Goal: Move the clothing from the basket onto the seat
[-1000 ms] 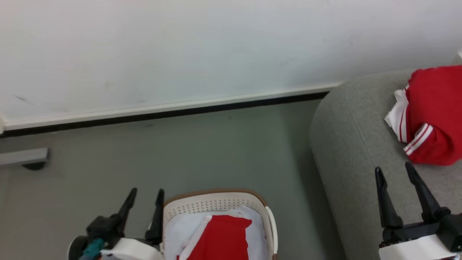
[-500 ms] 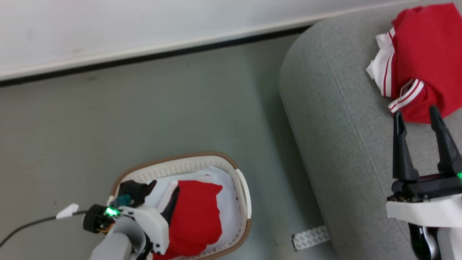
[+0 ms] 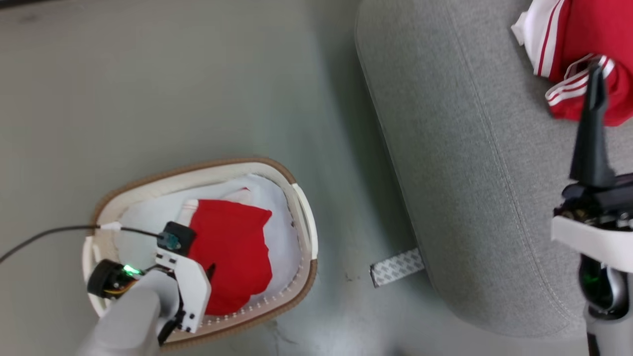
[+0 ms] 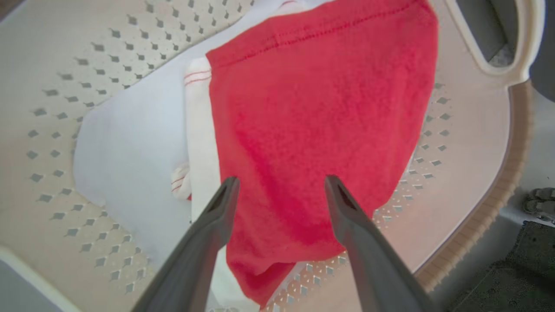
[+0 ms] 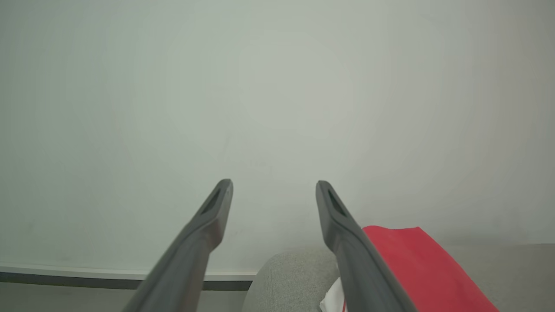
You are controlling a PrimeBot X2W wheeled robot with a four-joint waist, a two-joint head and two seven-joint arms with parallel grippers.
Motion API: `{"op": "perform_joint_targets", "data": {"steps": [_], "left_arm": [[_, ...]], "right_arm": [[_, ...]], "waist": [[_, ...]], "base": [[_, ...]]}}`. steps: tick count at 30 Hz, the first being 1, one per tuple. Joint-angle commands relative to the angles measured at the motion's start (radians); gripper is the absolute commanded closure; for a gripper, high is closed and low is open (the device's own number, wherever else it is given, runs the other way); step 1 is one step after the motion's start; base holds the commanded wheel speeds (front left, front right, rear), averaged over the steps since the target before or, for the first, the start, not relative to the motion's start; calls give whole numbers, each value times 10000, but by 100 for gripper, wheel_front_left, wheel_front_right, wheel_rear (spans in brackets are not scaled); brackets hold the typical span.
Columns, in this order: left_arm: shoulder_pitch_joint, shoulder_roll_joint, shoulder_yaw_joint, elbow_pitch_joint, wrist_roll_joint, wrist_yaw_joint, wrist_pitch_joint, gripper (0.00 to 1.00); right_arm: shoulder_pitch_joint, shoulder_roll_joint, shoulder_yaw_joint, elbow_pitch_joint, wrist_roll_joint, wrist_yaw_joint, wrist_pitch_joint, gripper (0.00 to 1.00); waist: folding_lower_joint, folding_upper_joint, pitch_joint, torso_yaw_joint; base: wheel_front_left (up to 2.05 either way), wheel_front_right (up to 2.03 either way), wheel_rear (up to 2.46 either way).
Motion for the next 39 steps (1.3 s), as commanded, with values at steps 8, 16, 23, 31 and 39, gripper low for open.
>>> {"op": "perform_joint_targets", "data": {"steps": [8,16,23,31,39], "left_arm": [[-1100,340,-866,1054,125,21,958,0],[-1665,541,-2500,1479,612,21,1762,0],[-2170,970,-3931,1649,663,22,2227,0],[-2174,1008,-4518,1508,-215,20,2124,100],[-1799,431,-4771,1366,-980,20,1415,100]], "right_arm": [[-699,133,-318,-423,927,-22,-15,0],[-833,132,-217,-404,1485,-22,-15,0],[-879,131,-43,-401,1716,-22,-15,0],[-835,132,-142,-283,1669,-22,-15,0],[-672,127,-142,-143,1148,-22,-15,0]], "waist": [[-3,0,1092,-358],[-3,0,1664,-656],[-3,0,2042,-943],[-3,0,1813,-928],[-3,0,602,-414]], "base": [[0,0,0],[0,0,0],[0,0,0],[0,0,0],[0,0,0]]}}
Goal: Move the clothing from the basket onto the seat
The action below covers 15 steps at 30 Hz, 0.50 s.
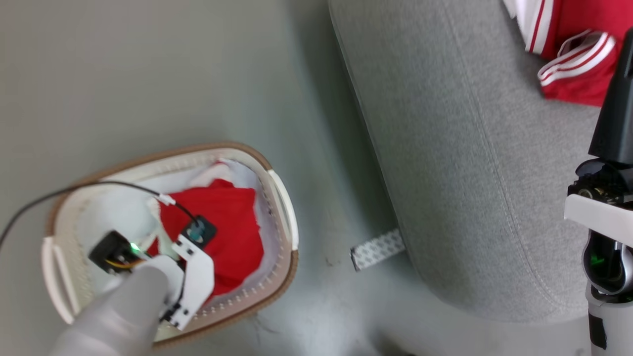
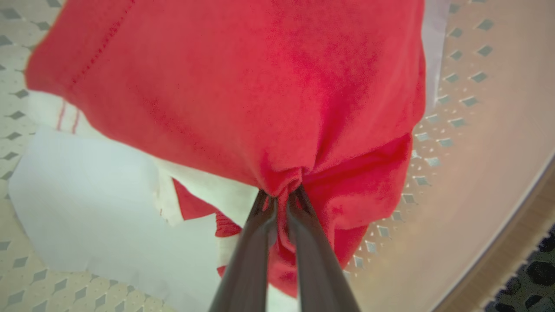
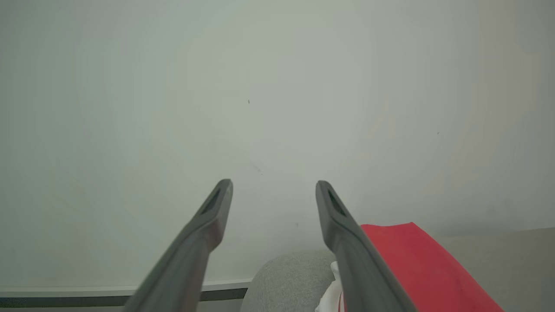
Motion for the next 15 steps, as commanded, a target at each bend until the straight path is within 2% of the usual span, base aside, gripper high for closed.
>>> {"op": "perform_joint_targets", "data": {"steps": [1,15], "left_arm": [[242,-83,-9,-24,-179,20,-236,100],[1517,-1383,119,-455,-1831,20,-3250,100]], "right_arm": [[120,3,-28,64,-104,-22,0,0],[1241,-119,265,887,-1130,-22,2,0]], "waist": [[-1,0,-696,341],[-1,0,-4164,1675]], "base": [[0,0,0],[0,0,0]]}}
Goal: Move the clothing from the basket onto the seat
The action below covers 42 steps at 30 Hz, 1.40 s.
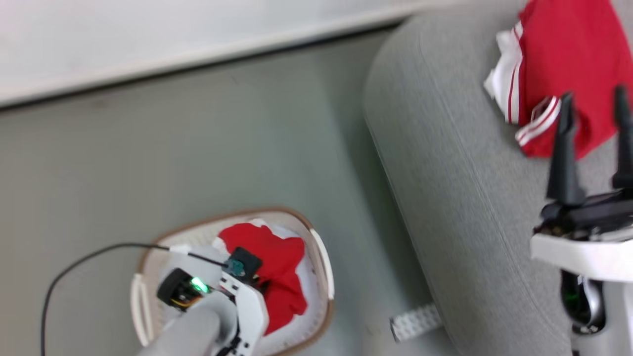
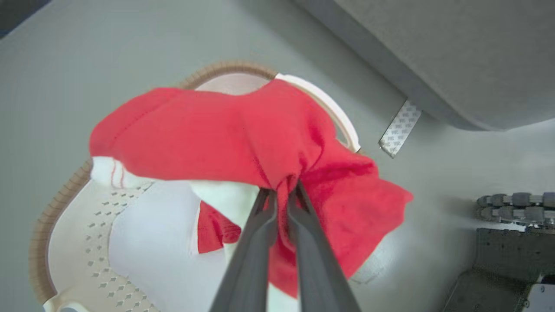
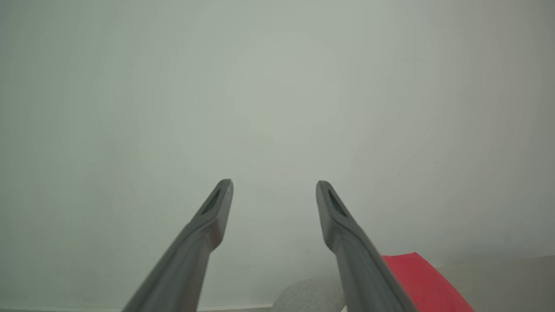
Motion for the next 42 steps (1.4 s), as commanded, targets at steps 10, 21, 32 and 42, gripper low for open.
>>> {"op": "perform_joint_targets", "data": {"steps": [10,21,32,42], "left_arm": [[604,-465,358,-952,-1296,20,-1572,100],[88,-35,1135,-3207,-1495,93,-1728,100],[-25,857,1885,-5886,-1352,704,-1657,100],[370,1658,1994,-8256,-1339,1439,-950,100]], "right_arm": [[1120,-497,688,733,144,-22,2,0],[1998,-424,1250,1176,210,-22,2,0],[2311,-433,2015,1488,132,-22,2,0],[2382,-468,2730,2025,173,-22,2,0]], "waist": [[1,0,-2626,1630],[1,0,-3434,2482],[1,0,-3676,2725],[1,0,-3742,2805]], "base": [[0,0,0],[0,0,0],[0,0,0],[0,0,0]]}}
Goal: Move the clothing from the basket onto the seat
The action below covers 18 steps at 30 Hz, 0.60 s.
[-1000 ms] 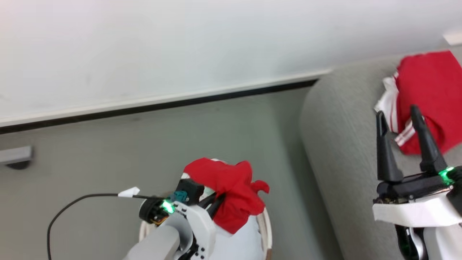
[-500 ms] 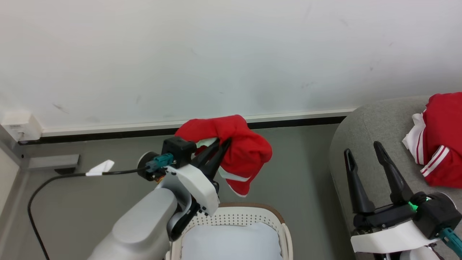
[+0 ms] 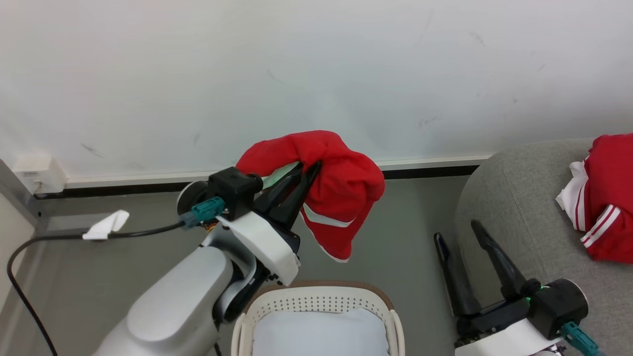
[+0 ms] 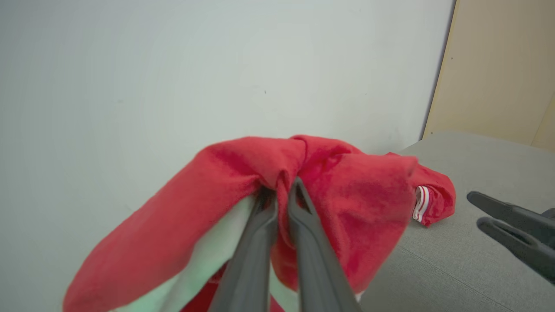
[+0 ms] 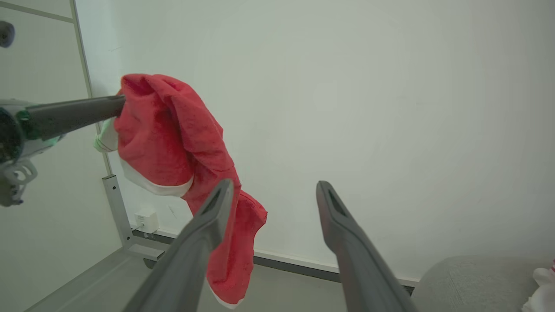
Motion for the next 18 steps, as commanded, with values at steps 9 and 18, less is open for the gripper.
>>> {"op": "perform_joint_targets", "data": {"steps": [9,18], "left_arm": [[562,172,-286,-1315,192,410,359,100],[923,-208,-961,-2100,320,344,516,100]], "right_arm": [[-550,-248,1317,1639,539,-22,56,0],[-1740,-218,2603,3847,1303,-22,26,0]], "waist": [[1,-1,-137,295],[1,-1,-265,1149]], "base": [[0,0,0],[0,0,0]]}}
